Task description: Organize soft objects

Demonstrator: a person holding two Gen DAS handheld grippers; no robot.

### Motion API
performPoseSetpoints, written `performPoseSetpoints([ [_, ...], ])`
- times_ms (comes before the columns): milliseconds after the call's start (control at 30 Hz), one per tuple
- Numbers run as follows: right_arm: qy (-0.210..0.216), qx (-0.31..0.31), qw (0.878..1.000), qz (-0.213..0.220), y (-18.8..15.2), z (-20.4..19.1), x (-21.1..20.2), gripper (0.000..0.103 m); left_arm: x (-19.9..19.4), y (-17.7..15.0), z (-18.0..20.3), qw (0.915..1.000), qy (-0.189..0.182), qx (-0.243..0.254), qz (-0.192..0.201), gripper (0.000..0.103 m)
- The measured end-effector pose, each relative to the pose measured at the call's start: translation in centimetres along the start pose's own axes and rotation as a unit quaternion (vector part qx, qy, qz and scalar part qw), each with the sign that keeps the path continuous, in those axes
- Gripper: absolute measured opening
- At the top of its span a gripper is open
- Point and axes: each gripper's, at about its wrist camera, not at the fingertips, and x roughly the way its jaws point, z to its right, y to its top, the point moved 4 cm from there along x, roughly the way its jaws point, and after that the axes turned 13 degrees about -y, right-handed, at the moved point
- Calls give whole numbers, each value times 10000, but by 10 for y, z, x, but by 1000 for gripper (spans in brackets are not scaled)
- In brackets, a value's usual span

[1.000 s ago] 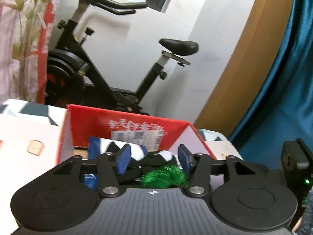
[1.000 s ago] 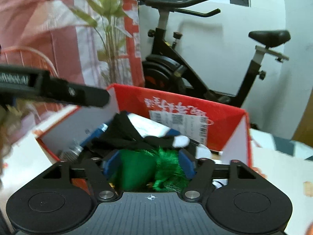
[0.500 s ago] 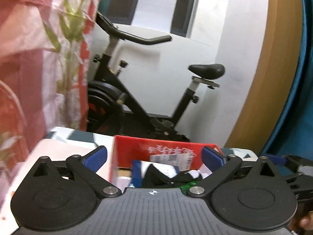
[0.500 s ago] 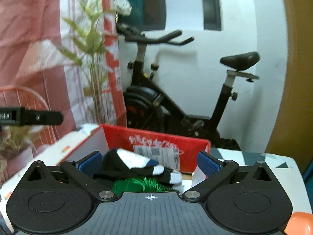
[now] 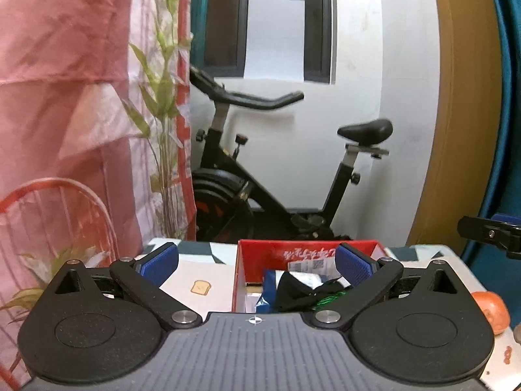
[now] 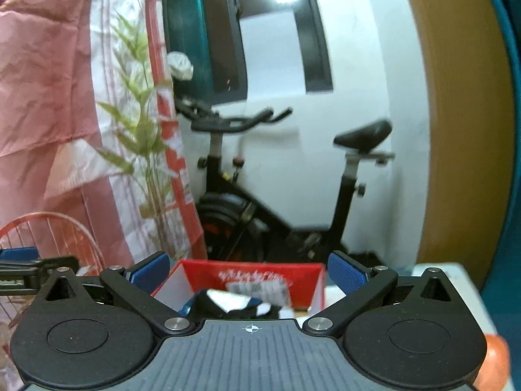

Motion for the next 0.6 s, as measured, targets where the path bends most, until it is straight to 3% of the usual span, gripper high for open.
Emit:
performPoseSetpoints([
  [267,-193,60,9997,118,5,3,-65,103,-61,3,22,9994,98,86,317,103],
  [600,-241,87,9993,290,4,1,-136,103,-114,-9,33,9996,207,-83,190,103],
])
